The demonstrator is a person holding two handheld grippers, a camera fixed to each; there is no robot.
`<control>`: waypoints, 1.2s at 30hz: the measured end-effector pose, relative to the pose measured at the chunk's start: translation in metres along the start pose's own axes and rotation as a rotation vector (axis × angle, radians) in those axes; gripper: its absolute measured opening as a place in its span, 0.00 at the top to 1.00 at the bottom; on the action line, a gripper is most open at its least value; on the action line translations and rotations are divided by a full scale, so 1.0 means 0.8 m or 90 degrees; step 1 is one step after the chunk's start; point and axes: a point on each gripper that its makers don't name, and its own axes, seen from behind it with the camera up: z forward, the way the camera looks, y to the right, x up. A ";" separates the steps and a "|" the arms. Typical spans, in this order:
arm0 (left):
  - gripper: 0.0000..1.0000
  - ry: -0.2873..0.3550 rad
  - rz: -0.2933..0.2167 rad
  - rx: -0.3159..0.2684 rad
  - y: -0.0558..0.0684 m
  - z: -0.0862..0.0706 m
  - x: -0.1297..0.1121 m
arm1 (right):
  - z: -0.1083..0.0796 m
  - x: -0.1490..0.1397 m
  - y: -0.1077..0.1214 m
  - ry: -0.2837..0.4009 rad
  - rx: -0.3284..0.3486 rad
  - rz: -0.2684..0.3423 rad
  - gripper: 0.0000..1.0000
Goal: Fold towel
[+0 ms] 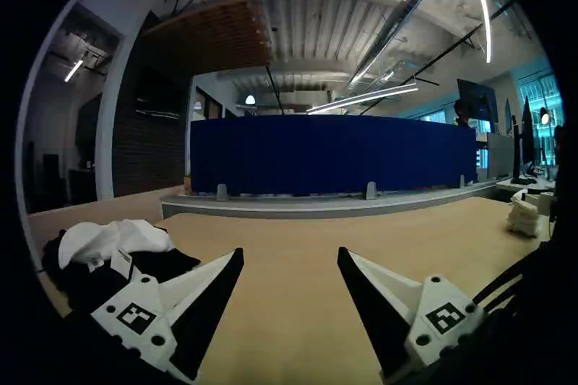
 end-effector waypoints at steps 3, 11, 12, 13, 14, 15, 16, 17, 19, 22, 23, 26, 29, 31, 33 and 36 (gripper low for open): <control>0.03 0.000 0.000 0.000 0.000 0.000 0.000 | 0.001 0.000 0.000 0.000 0.000 0.000 0.00; 0.03 0.000 0.000 0.000 0.000 -0.001 0.000 | 0.001 -0.001 0.000 0.000 0.000 0.000 0.00; 0.03 0.000 0.000 0.000 0.000 -0.001 0.000 | 0.000 -0.001 0.000 0.000 0.000 0.000 0.00; 0.03 0.000 0.000 0.000 0.000 -0.001 0.000 | 0.000 -0.001 0.000 0.000 0.000 0.000 0.00; 0.03 0.000 0.000 0.000 0.000 -0.001 0.000 | 0.000 -0.001 0.000 0.000 0.000 0.000 0.00; 0.03 0.000 0.000 0.000 0.000 -0.001 0.000 | 0.000 -0.001 0.000 0.000 0.000 0.000 0.00; 0.03 0.000 0.000 0.000 0.000 -0.001 0.000 | -0.001 -0.001 0.000 0.000 0.000 0.000 0.00; 0.03 0.000 0.000 0.000 0.000 -0.001 0.000 | -0.002 -0.001 0.000 0.000 0.000 0.000 0.00; 0.03 0.000 0.000 0.000 0.000 -0.001 0.000 | -0.003 0.000 -0.001 0.000 0.000 0.000 0.00; 0.04 0.000 0.000 0.000 0.000 -0.001 0.000 | -0.005 0.000 -0.001 0.000 0.000 0.000 0.00; 0.04 0.000 0.000 0.000 0.000 -0.001 0.000 | -0.005 0.000 -0.001 0.000 0.000 0.000 0.00; 0.03 0.000 0.000 0.000 0.000 -0.001 0.000 | -0.007 0.001 -0.001 0.000 0.000 0.000 0.00; 0.04 0.000 0.000 0.000 -0.001 -0.002 0.000 | -0.008 0.002 -0.001 0.000 0.000 0.000 0.00; 0.04 0.000 0.000 0.000 -0.001 -0.003 0.000 | -0.009 0.002 -0.001 -0.001 0.000 0.000 0.00; 0.03 0.000 0.000 0.000 -0.002 -0.003 0.000 | -0.009 0.003 -0.002 -0.001 0.000 0.000 0.00; 0.04 0.000 0.000 0.000 -0.002 -0.003 0.000 | -0.009 0.003 -0.002 -0.001 0.000 0.001 0.00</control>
